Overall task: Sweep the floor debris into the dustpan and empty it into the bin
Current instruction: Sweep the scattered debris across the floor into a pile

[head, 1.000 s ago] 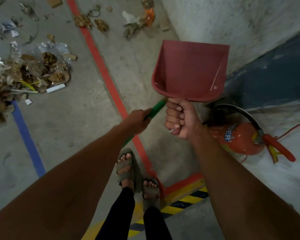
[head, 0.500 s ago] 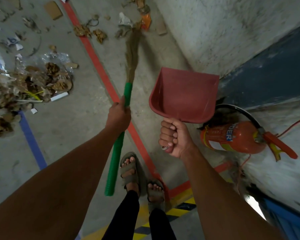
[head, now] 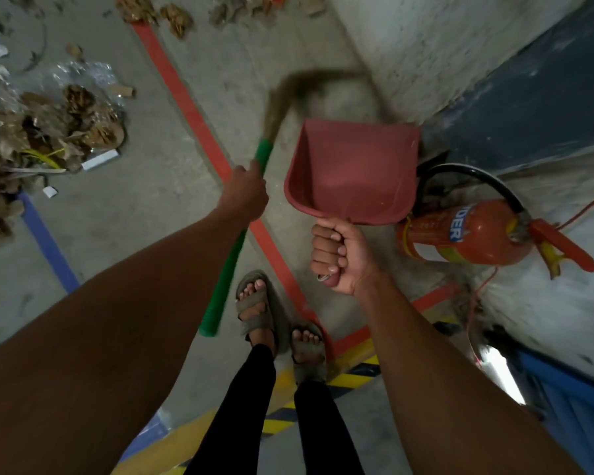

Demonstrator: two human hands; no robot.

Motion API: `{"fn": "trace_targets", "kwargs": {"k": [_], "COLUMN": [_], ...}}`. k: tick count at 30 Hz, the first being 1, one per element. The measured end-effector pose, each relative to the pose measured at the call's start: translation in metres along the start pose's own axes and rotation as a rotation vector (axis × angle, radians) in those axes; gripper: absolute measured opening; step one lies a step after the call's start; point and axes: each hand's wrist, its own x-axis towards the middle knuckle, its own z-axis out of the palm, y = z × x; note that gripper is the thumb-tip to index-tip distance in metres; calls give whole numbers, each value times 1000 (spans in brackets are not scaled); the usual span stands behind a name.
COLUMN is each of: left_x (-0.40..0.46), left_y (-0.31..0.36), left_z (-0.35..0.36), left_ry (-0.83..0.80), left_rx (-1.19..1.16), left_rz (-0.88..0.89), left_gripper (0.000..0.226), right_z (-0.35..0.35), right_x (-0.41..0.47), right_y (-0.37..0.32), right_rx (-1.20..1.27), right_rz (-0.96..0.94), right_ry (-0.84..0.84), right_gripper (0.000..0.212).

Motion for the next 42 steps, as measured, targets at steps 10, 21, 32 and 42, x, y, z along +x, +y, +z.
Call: {"fn": "trace_targets", "kwargs": {"k": [10, 21, 32, 42], "left_x": [-8, 52, 35, 135], "left_y": [-6, -17, -23, 17], "left_z": [5, -44, -36, -58], "left_ry": [-69, 59, 216, 47], "left_rx": [51, -148, -235, -643], "left_rz": [381, -307, 6, -186], "left_gripper": [55, 40, 56, 41], "right_z": [4, 22, 54, 56], "right_x": [1, 41, 70, 80], "right_y": [-11, -34, -74, -102], "right_rx": [8, -80, -94, -116], "right_rz": [2, 35, 34, -16], "right_ry": [12, 30, -78, -46], "right_gripper": [40, 40, 39, 41]}}
